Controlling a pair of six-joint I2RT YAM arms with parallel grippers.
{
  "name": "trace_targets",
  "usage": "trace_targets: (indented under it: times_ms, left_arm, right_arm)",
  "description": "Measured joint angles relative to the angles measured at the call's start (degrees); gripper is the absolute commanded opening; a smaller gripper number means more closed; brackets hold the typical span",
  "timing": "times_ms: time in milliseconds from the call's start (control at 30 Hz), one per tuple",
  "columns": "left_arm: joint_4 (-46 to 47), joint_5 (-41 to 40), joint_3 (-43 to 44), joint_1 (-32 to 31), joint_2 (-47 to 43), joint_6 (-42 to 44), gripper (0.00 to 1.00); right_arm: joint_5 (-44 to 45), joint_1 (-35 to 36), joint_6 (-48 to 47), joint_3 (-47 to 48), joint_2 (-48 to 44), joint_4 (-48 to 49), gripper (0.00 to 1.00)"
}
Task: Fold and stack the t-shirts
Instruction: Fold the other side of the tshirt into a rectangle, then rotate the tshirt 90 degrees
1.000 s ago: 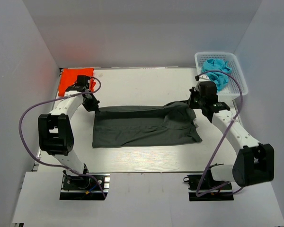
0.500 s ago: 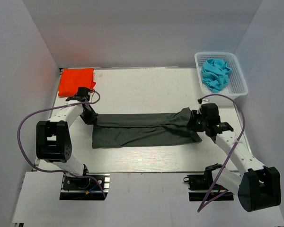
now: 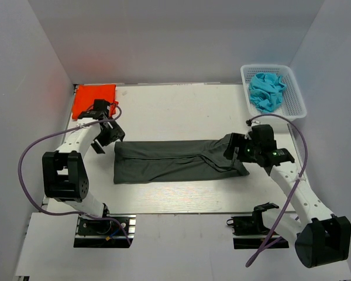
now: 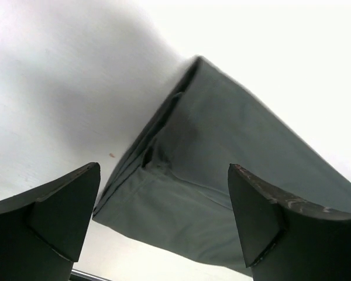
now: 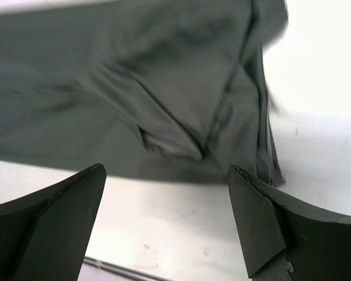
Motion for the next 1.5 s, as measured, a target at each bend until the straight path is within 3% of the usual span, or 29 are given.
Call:
trace_targets:
  times_ms: [100,233,467,633,900,1033,1167,1400,1500]
  left_arm:
    - [-0.37,0.85,2.73,-0.35,-0.90,1.31,1.00]
    - [4.87,8.17,2.91,-1.16,-2.71,2.84,1.00]
    - [14.64,18.01,-3.34,-4.42,-0.90,3.10,1.00]
    - [17.11,17.66,-11.98,-4.96,1.77,2.64,1.00]
    - [16.92,14.95,-16.28,-5.73,-1.07,1.42,1.00]
    - [16.22,16.48,-21.77,-7.98,-6.58,0.26,1.00]
    - [14.29,21.59,-24.33,-13.42,-8.83,-2.32,1.00]
    - [4.81,38.93,-20.31,-27.63,-6.01,-4.59,1.00]
    - [-1.90,41.77,-12.20,-31.28,-7.50,-4.85,1.00]
  right_arm:
    - [-0.31,-0.04,0.07,3.19,0.48,2.34,0.90]
    - [-2.40,-0.04,1.14,4.61,4.96,6.12,0.90]
    - [-7.58,0.00,3.91,4.48,14.29,10.05,0.90]
    - [-9.09,0.00,4.09,4.61,20.00,10.49,0.90]
    - [-9.81,-0.07,5.11,13.20,37.35,8.39,0.90]
    - [-11.21,0.00,6.45,22.84,46.25,9.38,0.90]
    - [-14.60,0.87,6.01,39.43,59.76,13.92,0.90]
    - [-15.47,4.98,0.44,86.25,89.94,14.97,0.90]
    - [-14.51,6.58,-0.98,84.52,89.35,16.61,0.90]
